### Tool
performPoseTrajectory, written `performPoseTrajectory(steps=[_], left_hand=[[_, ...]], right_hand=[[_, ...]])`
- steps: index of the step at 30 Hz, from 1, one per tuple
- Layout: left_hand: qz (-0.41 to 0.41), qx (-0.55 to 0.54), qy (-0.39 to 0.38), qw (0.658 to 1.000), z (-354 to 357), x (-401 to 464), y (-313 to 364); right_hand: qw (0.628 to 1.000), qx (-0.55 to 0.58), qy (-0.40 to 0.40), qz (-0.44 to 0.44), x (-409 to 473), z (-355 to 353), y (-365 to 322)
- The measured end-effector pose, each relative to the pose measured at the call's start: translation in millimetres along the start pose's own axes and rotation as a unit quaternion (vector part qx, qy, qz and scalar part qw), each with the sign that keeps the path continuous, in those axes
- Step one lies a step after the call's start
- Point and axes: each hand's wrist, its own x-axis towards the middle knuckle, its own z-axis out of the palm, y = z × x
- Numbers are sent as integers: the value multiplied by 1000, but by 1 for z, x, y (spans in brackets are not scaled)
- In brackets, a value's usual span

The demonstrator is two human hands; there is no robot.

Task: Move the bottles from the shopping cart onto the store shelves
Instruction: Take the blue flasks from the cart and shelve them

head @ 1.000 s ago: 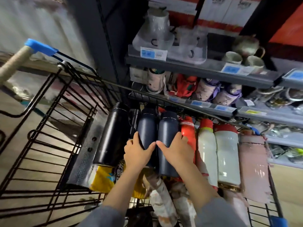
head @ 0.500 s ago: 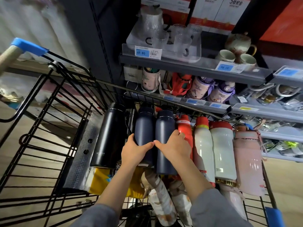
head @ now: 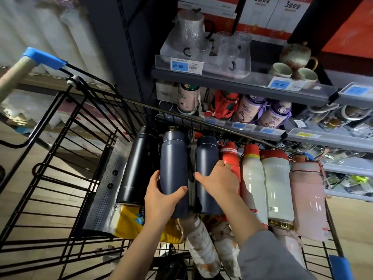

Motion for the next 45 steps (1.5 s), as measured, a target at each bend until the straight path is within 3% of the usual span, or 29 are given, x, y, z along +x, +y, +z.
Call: performPoseTrajectory(steps=[4,9,13,19,29,35,40,45], left_hand=[[2,-108,-29,994,-39,-34,0],[-85,-226,-129,962,-69,-37,-13],[-100,-272,-132,948,-76,-40,-26],[-106,-278,-153,942,-84,-40,-39],[-53,-274,-114,954,-78,-38,-41],[-23,-254,-93,962,-74,-44,-36],[-18,-285,-65,956,-69,-53,-27],[8,-277,-76,958,-41,-72,-5]], right_hand=[[1000,-8,-11,12,1,-2,-4],[999,-30,3,35,0,2,-16],[999,-30,15,43,-3,6,-19],[998,-16,14,58,-7,11,-22],[994,59,47,79,-12,26,-34],[981,184,19,62,-19,22,-21],[951,307,11,-13,-44,2,7],[912,408,24,-34,-62,-29,56]])
